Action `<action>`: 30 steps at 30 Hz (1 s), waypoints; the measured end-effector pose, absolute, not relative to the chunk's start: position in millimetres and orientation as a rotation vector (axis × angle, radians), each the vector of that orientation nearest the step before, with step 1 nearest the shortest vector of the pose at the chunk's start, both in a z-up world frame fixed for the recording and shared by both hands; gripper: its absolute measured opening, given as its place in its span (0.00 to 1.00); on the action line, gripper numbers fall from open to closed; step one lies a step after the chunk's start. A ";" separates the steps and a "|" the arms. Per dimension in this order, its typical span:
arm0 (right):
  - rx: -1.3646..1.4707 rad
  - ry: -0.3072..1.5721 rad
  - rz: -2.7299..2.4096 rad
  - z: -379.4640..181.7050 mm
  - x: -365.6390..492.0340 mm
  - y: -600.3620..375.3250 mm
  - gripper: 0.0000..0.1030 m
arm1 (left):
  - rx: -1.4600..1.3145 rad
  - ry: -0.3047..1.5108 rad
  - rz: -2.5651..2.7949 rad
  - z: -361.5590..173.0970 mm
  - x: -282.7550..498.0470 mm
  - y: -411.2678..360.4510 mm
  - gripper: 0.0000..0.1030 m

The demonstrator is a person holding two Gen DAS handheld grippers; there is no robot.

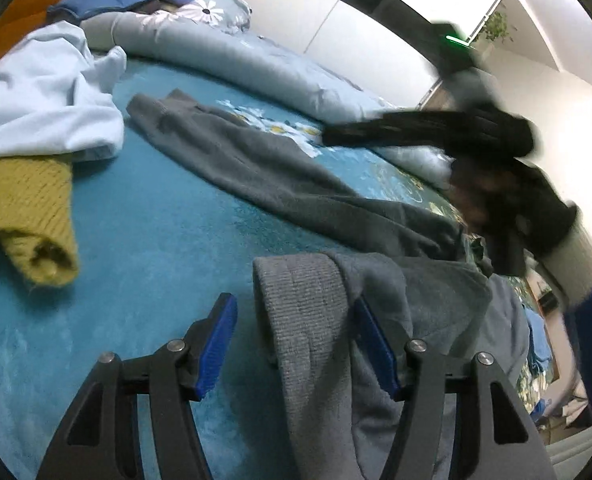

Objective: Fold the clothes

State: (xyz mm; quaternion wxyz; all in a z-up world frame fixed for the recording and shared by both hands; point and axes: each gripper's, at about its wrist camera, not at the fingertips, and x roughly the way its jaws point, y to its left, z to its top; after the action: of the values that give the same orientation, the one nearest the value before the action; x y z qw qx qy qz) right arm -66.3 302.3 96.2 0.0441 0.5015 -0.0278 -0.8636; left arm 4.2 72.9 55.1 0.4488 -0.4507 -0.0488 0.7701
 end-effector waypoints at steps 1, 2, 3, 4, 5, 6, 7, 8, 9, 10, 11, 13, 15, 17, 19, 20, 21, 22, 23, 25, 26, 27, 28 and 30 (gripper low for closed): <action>1.554 -0.075 -2.611 85.0 -79.5 297.0 0.64 | -1.120 -0.128 1.887 53.8 2.9 74.0 0.61; 1.575 -0.071 -2.589 75.7 -88.7 293.7 0.64 | -1.122 -0.138 1.867 53.0 2.2 74.9 0.61; 1.606 -0.058 -2.573 66.3 -97.8 291.4 0.64 | -1.121 -0.149 1.850 52.6 1.8 75.7 0.61; 1.636 -0.035 -2.561 57.6 -106.3 289.0 0.64 | -1.120 -0.161 1.834 52.2 1.4 76.4 0.61; 1.658 -0.014 -2.556 51.6 -110.8 287.8 0.64 | -1.119 -0.173 1.817 51.7 0.9 77.2 0.61; 1.669 -0.018 -2.552 48.3 -112.0 288.3 0.64 | -1.116 -0.183 1.805 51.6 0.2 77.6 0.60; 1.676 -0.034 -2.548 45.9 -112.5 289.5 0.64 | -1.113 -0.194 1.797 51.9 -0.3 77.4 0.57; 1.683 -0.049 -2.544 43.4 -112.9 290.6 0.63 | -1.112 -0.202 1.786 52.3 -0.1 77.5 0.51; 1.691 -0.059 -2.552 42.7 -112.1 292.9 0.58 | -1.112 -0.204 1.785 53.3 0.6 78.1 0.50; 1.700 -0.068 -2.566 42.7 -110.8 295.7 0.54 | -1.107 -0.199 1.794 54.9 2.1 78.7 0.45; 1.709 -0.076 -2.581 42.7 -109.5 298.5 0.39 | -1.098 -0.192 1.806 56.5 3.9 79.0 0.35; 1.708 -0.140 -2.599 44.8 -104.8 306.8 0.14 | -1.097 -0.189 1.818 59.7 6.8 80.2 0.29; 1.702 -0.214 -2.614 47.2 -99.6 315.5 0.06 | -1.097 -0.187 1.827 63.6 9.7 80.9 0.22; 1.661 -0.235 -2.647 58.2 -91.4 321.9 0.05 | -1.080 -0.177 1.843 71.1 11.5 80.6 0.16; 1.602 -0.253 -2.703 77.0 -80.5 333.3 0.05 | -1.047 -0.161 1.853 84.6 8.3 85.6 0.15; 1.562 -0.271 -2.750 92.5 -73.0 344.5 0.05 | -1.020 -0.147 1.861 93.4 5.8 89.0 0.14; 1.514 -0.301 -2.819 112.1 -63.7 361.9 0.05 | -0.977 -0.127 1.877 106.1 3.0 93.3 0.13; 1.461 -0.338 -2.897 133.8 -53.4 382.4 0.05 | -0.926 -0.111 1.893 120.8 0.4 97.2 0.13; 1.399 -0.381 -2.991 155.5 -37.8 405.2 0.05 | -0.869 -0.103 1.911 136.7 -1.9 99.8 0.12; 1.251 -0.478 -3.188 199.1 -1.5 453.2 0.05 | -0.754 -0.083 1.966 167.8 -6.5 101.4 0.12; 1.191 -0.530 -3.278 216.0 20.9 477.2 0.05 | -0.709 -0.069 2.000 178.8 -9.5 100.3 0.12; 1.138 -0.585 -3.364 230.4 45.5 501.1 0.05 | -0.668 -0.052 2.039 187.9 -13.1 98.7 0.12; 1.080 -0.642 -3.448 244.8 70.2 525.0 0.05 | -0.644 -0.036 2.073 193.8 -17.7 97.0 0.12; 1.050 -0.756 -3.543 252.0 112.8 564.7 0.05 | -0.674 -0.011 2.122 189.2 -34.5 95.8 0.12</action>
State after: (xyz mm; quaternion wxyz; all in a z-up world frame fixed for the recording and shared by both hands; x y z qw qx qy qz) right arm 112.8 564.7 252.0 -0.3101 0.2646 -0.1905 -0.8931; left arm -34.5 95.8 189.2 0.4419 -0.2715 -0.0046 0.8550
